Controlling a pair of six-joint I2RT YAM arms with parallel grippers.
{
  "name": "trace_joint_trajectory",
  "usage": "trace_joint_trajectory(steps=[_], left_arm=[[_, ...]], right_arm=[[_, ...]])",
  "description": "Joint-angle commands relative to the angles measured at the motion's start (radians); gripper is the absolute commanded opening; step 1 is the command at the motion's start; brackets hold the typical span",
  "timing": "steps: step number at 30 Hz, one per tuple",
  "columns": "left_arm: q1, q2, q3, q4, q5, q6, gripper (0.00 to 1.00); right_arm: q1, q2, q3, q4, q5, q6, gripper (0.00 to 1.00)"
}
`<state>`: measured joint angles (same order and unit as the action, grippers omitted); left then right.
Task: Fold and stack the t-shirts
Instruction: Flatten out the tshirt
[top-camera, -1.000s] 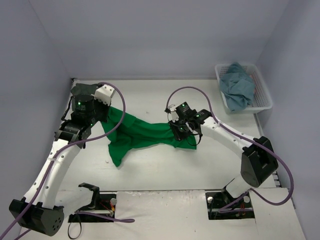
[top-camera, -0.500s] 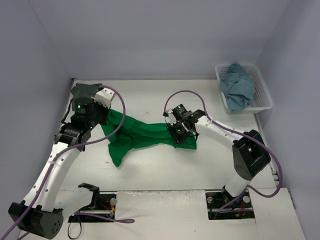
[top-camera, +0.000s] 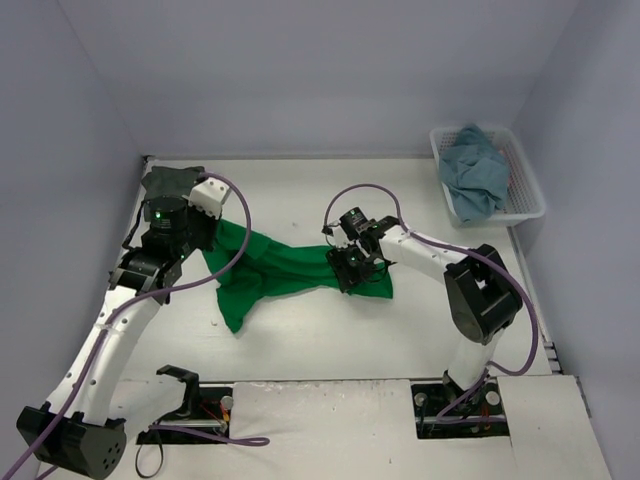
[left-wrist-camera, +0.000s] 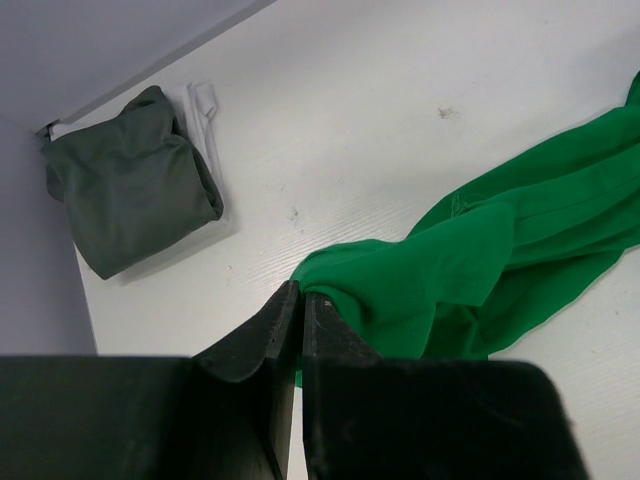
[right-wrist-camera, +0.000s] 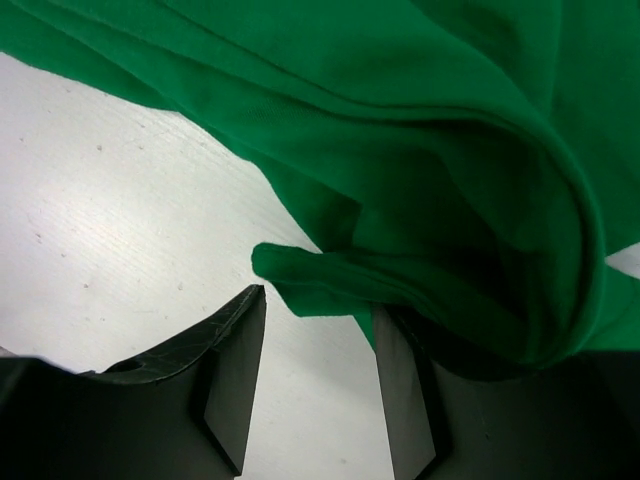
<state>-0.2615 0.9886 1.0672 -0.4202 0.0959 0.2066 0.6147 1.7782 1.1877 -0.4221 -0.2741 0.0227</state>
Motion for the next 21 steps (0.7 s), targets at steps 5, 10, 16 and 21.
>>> trace_joint_trajectory(steps=[5,10,16,21], left_arm=[[0.004,-0.031,0.002,0.083,-0.013,0.019,0.00],[0.004,-0.030,-0.001,0.083,-0.016,0.022,0.00],[0.004,-0.033,0.002,0.083,-0.016,0.020,0.00],[0.004,-0.036,0.007,0.080,-0.016,0.024,0.00]], right_arm=[[0.002,-0.014,0.058,0.002,-0.068,-0.013,0.44],[0.031,0.007,0.066,0.005,-0.053,-0.023,0.45],[0.077,0.069,0.073,0.009,-0.014,-0.047,0.45],[0.091,0.093,0.079,0.009,0.041,-0.053,0.45]])
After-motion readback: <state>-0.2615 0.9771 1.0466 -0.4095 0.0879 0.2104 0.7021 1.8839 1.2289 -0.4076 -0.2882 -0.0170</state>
